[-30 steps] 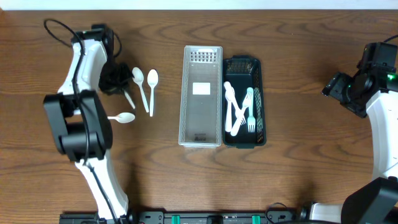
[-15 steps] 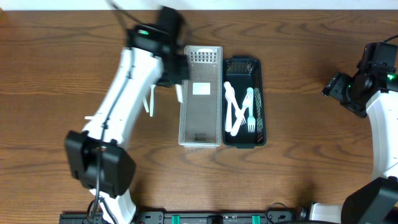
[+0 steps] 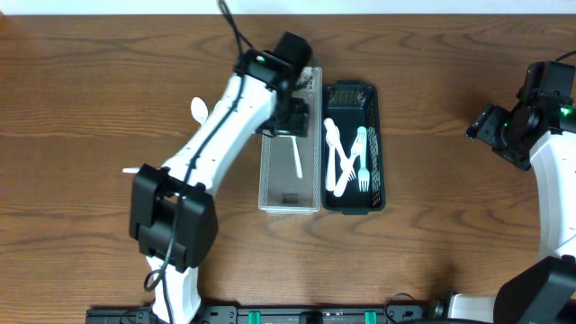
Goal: Pack container
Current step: 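Place the white spoon into the clear basket with the left gripper, then grasp another white spoon with the left gripper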
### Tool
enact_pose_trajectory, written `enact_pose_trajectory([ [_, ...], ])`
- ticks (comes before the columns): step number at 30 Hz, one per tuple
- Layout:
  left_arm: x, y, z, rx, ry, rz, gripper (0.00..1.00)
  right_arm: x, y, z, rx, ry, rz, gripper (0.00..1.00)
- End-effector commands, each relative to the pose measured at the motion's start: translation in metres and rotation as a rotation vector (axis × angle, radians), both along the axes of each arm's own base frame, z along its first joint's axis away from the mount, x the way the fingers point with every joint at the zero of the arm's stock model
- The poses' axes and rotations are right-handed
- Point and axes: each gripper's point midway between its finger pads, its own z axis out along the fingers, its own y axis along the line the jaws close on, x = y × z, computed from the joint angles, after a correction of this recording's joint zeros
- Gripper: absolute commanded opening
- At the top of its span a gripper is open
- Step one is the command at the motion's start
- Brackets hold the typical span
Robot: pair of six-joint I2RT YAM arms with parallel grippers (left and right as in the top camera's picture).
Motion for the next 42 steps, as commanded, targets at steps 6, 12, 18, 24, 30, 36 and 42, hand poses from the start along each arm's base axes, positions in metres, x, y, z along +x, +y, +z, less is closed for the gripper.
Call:
enact_pose_trajectory([
  [6, 0.034, 0.109, 0.024, 0.085, -0.074, 0.144, 0.81, -0.001, -0.002, -0.002, 0.003, 0.005, -0.009, 0.81],
  [12, 0.045, 0.175, -0.014, 0.114, 0.016, 0.302, 0.77, -0.001, -0.002, -0.002, 0.002, 0.005, -0.009, 0.82],
  [18, 0.042, 0.207, -0.06, 0.131, 0.13, 0.381, 0.69, 0.0, -0.003, -0.001, 0.001, 0.0, -0.009, 0.82],
  [24, 0.045, 0.201, -0.084, 0.138, 0.16, 0.365, 0.68, 0.002, -0.003, -0.001, 0.0, -0.006, -0.009, 0.82],
  [30, 0.051, 0.198, -0.09, 0.135, 0.145, 0.365, 0.68, 0.002, -0.003, -0.001, 0.0, -0.006, -0.009, 0.81],
  [36, 0.056, 0.194, -0.095, 0.133, 0.133, 0.355, 0.68, 0.003, -0.003, 0.0, -0.001, -0.009, -0.009, 0.81],
  [42, 0.057, 0.185, -0.106, 0.136, 0.14, 0.339, 0.68, 0.003, -0.003, 0.0, -0.001, -0.01, -0.009, 0.8],
])
